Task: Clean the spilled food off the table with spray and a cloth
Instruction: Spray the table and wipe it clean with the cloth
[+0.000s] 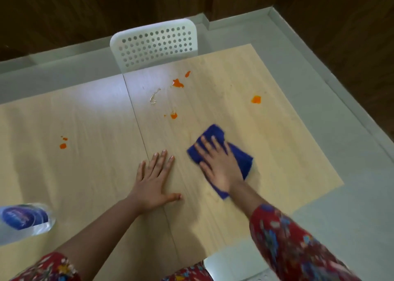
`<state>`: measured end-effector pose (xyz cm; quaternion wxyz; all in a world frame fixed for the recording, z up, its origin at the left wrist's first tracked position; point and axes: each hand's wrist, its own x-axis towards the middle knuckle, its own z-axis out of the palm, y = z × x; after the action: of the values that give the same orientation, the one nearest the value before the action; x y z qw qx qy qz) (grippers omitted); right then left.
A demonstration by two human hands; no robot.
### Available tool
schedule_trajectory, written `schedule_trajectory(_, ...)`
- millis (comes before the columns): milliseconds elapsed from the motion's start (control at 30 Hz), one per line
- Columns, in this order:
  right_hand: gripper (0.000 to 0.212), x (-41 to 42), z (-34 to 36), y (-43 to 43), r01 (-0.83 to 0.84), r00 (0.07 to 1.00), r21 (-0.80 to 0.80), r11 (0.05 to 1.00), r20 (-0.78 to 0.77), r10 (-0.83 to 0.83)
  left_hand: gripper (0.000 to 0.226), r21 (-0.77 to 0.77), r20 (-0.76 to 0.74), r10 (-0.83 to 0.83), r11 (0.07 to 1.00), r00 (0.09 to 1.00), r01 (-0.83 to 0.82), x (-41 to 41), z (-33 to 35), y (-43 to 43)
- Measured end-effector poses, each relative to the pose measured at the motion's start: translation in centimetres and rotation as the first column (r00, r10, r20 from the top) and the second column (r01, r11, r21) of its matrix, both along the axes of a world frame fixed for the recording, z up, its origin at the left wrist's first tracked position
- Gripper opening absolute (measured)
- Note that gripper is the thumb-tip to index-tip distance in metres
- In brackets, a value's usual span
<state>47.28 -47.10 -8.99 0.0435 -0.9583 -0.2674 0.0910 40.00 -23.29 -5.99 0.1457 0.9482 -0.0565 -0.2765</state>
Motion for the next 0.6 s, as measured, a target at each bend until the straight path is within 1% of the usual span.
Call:
schedule_trajectory(33, 0.056, -1.8, 0.0, -1.0, -0.069, 0.997, 0.005, 0.998, -0.018, 0.069, 0.119, -0.011, 0.034, 0.034, 0.999, 0.999, -0.033, 0.5, 0.1, -0.5)
schedule_trajectory(67, 0.056, -2.7, 0.1, -2.9, -0.081, 0.997, 0.027, 0.996, -0.011, 0.082, 0.115, -0.023, 0.059, 0.062, 0.998, 0.996, -0.061, 1.0, 0.3, -1.0)
schedule_trajectory(100, 0.056, -2.7, -0.1, -5.3, -0.040, 0.999, 0.048, 0.998, 0.012, 0.039, 0.112, -0.038, 0.065, 0.075, 0.997, 0.995, -0.072, 1.7, 0.4, -1.4)
schedule_trajectory(133, 0.057, -2.1, -0.5, -8.1, 0.070, 0.997, 0.036, 0.997, 0.034, -0.071, 0.112, -0.053, 0.060, 0.072, 0.996, 0.996, -0.069, 2.4, 0.5, -1.8)
schedule_trajectory(167, 0.058, -1.1, -0.5, -10.7, 0.233, 0.972, 0.008, 0.973, 0.018, -0.233, 0.113, -0.060, 0.052, 0.061, 0.997, 0.997, -0.058, 2.9, 0.4, -2.1)
schedule_trajectory(200, 0.060, 0.3, -0.5, -13.2, 0.419, 0.908, -0.023, 0.908, 0.009, -0.419, 0.114, -0.067, 0.049, 0.041, 0.997, 0.998, -0.038, 3.5, 0.2, -2.5)
schedule_trajectory(233, 0.060, 1.9, -0.3, -15.0, 0.587, 0.809, -0.041, 0.808, -0.001, -0.588, 0.114, -0.071, 0.047, 0.023, 0.997, 0.999, -0.020, 3.9, 0.0, -2.9)
schedule_trajectory(267, 0.060, 3.5, -0.2, -15.7, 0.717, 0.696, -0.034, 0.696, -0.019, -0.718, 0.114, -0.070, 0.050, 0.008, 0.998, 0.999, -0.005, 4.3, -0.3, -3.1)
schedule_trajectory(300, 0.059, 5.0, 0.0, -15.5, 0.808, 0.589, -0.015, 0.589, -0.033, -0.808, 0.114, -0.067, 0.054, -0.008, 0.998, 0.999, 0.012, 4.8, -0.5, -3.5)
schedule_trajectory(333, 0.058, 6.1, 0.1, -14.3, 0.860, 0.509, 0.002, 0.509, -0.051, -0.859, 0.115, -0.060, 0.057, -0.020, 0.998, 0.998, 0.024, 5.3, -0.7, -3.8)
schedule_trajectory(367, 0.058, 6.8, 0.1, -12.8, 0.868, 0.496, 0.005, 0.496, -0.056, -0.867, 0.115, -0.055, 0.057, -0.032, 0.998, 0.998, 0.035, 5.9, -0.8, -4.2)
schedule_trajectory(400, 0.058, 6.5, -0.1, -11.1, 0.830, 0.558, 0.015, 0.558, -0.036, -0.829, 0.115, -0.054, 0.058, -0.043, 0.997, 0.997, 0.046, 6.4, -0.9, -4.6)
schedule_trajectory(433, 0.057, 5.4, -0.2, -9.5, 0.738, 0.674, 0.026, 0.674, -0.001, -0.739, 0.116, -0.053, 0.053, -0.054, 0.997, 0.997, 0.056, 7.0, -0.9, -4.8)
schedule_trajectory(467, 0.057, 3.3, -0.4, -8.6, 0.604, 0.797, 0.022, 0.797, 0.016, -0.604, 0.116, -0.049, 0.041, -0.068, 0.996, 0.997, 0.070, 7.6, -1.0, -5.2)
schedule_trajectory(500, 0.056, 0.7, -0.4, -8.4, 0.482, 0.876, 0.026, 0.876, -0.004, -0.482, 0.116, -0.036, 0.030, -0.079, 0.996, 0.996, 0.080, 7.9, -1.1, -5.4)
schedule_trajectory(533, 0.056, -1.6, -0.3, -9.1, 0.447, 0.894, 0.039, 0.894, -0.019, -0.447, 0.115, -0.016, 0.024, -0.088, 0.996, 0.996, 0.088, 8.1, -1.2, -5.4)
schedule_trajectory(567, 0.057, -3.2, -0.4, -10.6, 0.527, 0.850, 0.041, 0.849, -0.026, -0.527, 0.113, 0.001, 0.014, -0.102, 0.995, 0.995, 0.102, 8.3, -1.4, -5.6)
schedule_trajectory(600, 0.060, -3.9, -0.6, -12.3, 0.674, 0.739, 0.042, 0.738, -0.015, -0.674, 0.112, 0.013, 0.010, -0.105, 0.994, 0.994, 0.105, 8.4, -1.5, -5.5)
